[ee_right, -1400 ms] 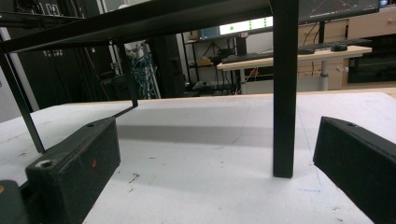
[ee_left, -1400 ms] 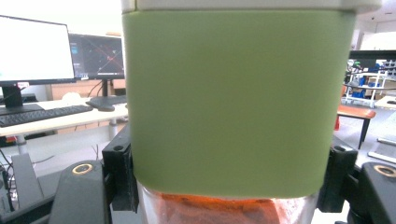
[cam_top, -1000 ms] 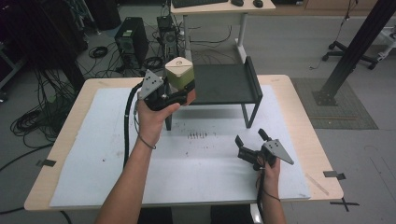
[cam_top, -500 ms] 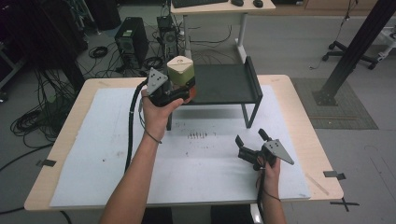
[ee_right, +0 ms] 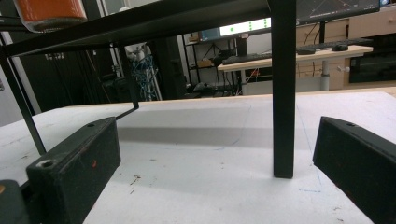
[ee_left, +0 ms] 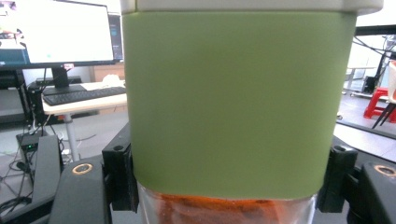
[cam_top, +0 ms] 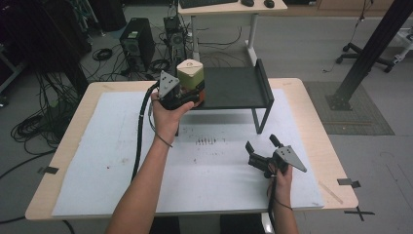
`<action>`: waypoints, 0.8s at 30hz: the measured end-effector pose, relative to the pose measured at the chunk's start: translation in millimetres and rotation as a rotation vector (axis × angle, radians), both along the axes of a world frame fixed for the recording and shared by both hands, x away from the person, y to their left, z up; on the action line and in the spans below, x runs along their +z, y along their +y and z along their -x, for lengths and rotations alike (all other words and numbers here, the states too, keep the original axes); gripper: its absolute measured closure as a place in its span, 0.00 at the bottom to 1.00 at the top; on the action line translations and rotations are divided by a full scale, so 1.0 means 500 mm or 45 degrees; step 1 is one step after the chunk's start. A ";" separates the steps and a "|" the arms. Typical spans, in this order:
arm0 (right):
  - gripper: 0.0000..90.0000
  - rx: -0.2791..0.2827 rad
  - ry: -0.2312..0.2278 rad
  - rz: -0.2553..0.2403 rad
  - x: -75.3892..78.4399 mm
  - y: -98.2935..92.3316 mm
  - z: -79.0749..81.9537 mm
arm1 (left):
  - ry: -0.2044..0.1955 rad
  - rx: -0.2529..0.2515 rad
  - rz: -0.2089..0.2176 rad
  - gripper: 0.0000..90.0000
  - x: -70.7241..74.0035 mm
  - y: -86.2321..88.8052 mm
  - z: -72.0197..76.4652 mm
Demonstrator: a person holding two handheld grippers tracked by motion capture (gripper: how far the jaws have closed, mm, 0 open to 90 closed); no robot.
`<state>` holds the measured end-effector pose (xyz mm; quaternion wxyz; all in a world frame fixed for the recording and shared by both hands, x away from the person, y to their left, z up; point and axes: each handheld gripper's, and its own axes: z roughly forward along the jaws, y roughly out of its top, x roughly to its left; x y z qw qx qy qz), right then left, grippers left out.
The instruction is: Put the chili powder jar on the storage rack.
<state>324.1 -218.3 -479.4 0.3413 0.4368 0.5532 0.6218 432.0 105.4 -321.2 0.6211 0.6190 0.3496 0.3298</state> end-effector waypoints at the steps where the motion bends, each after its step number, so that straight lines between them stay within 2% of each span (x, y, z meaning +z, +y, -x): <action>1: 0.01 0.000 0.000 0.000 0.000 0.000 0.000 | 0.000 0.002 -0.004 0.32 -0.002 0.000 -0.002; 10: 0.01 -0.001 0.000 -0.002 0.000 0.000 0.000 | 0.004 0.007 -0.026 0.32 -0.011 -0.002 -0.009; 24: 0.01 -0.003 0.001 -0.001 0.000 0.000 0.000 | -0.009 0.002 -0.021 0.32 -0.015 -0.003 -0.012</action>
